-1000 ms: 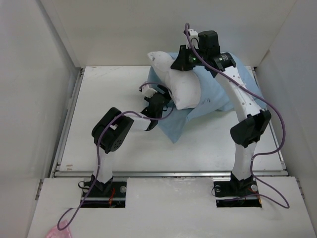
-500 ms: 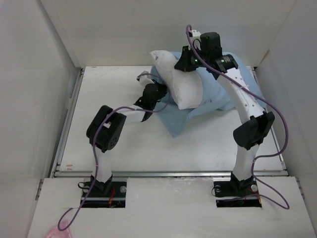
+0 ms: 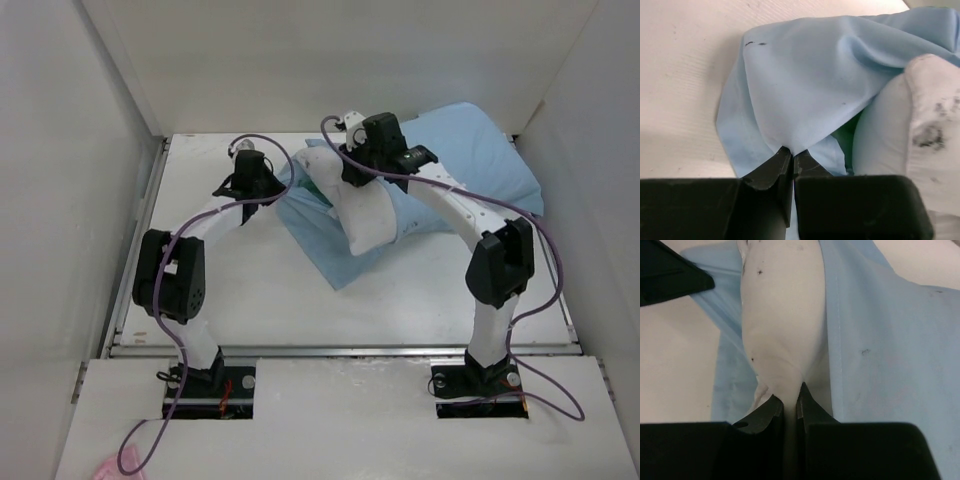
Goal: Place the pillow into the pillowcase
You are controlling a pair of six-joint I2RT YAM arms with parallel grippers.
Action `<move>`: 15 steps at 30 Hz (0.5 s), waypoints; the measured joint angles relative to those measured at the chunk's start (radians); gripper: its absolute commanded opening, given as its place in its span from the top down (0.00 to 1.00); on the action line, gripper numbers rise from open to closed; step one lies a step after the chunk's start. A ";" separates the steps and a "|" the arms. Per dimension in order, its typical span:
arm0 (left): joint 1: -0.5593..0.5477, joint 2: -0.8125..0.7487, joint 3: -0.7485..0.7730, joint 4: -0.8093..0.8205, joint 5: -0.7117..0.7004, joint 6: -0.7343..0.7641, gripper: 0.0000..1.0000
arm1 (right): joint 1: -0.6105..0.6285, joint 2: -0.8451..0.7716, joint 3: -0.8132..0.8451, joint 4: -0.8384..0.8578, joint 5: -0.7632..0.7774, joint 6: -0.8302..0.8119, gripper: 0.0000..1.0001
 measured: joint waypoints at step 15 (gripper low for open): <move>0.046 -0.113 0.157 -0.210 -0.001 0.097 1.00 | 0.046 -0.083 -0.210 0.161 -0.006 -0.386 1.00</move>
